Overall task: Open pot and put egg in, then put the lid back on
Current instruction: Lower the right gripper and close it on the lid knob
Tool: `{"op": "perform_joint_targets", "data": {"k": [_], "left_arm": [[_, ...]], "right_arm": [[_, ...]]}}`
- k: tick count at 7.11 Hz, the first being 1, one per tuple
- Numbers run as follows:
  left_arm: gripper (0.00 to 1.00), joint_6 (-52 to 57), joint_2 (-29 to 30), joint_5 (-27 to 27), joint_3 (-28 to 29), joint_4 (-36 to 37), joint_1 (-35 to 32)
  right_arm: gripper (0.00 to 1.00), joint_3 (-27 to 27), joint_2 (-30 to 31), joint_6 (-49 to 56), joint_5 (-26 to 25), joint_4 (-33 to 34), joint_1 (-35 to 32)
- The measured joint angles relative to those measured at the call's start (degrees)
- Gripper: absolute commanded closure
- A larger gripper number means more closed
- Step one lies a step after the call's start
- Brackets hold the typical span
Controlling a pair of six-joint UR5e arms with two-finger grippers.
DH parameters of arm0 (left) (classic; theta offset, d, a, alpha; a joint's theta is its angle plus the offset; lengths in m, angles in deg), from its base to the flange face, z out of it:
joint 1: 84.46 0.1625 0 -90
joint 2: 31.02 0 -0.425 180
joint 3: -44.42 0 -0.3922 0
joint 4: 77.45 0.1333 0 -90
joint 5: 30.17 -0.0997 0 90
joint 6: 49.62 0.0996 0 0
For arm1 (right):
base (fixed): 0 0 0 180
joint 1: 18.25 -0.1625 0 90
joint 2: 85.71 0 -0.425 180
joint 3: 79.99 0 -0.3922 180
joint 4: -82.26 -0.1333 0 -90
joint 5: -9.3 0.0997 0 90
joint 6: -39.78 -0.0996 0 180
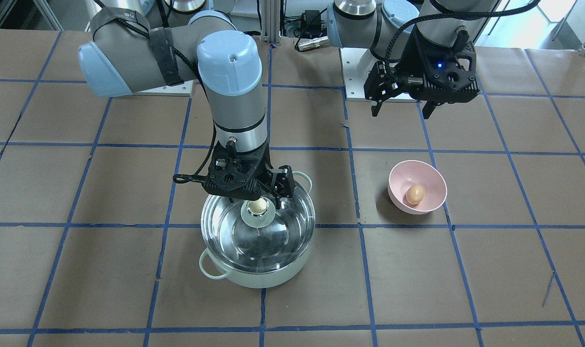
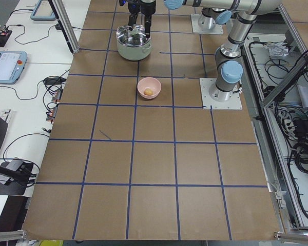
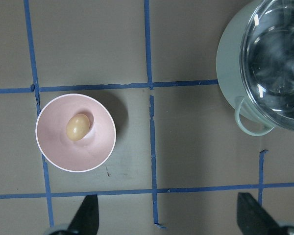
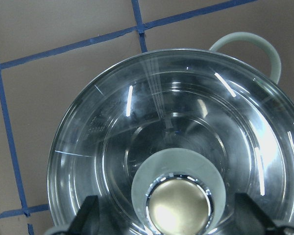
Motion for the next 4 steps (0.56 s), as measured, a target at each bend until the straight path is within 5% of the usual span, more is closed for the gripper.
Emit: {"op": "perform_joint_targets", "data": {"k": [1,2,4], "left_arm": [[0.0,0.0,0.0,-0.02,-0.03,0.0,-0.02],[0.0,-0.01,0.0,-0.01,-0.05,0.0,-0.03],[0.0,-0.02,0.0,-0.01,-0.06,0.0,-0.08]], "right_arm": [[0.58,-0.01,-0.28,-0.27,0.02,-0.02,-0.26],[0.7,0.04,-0.42,-0.54,0.18,-0.1,-0.39],[0.77,-0.12,-0.22,-0.13,1.03,-0.81,-0.35]]}}
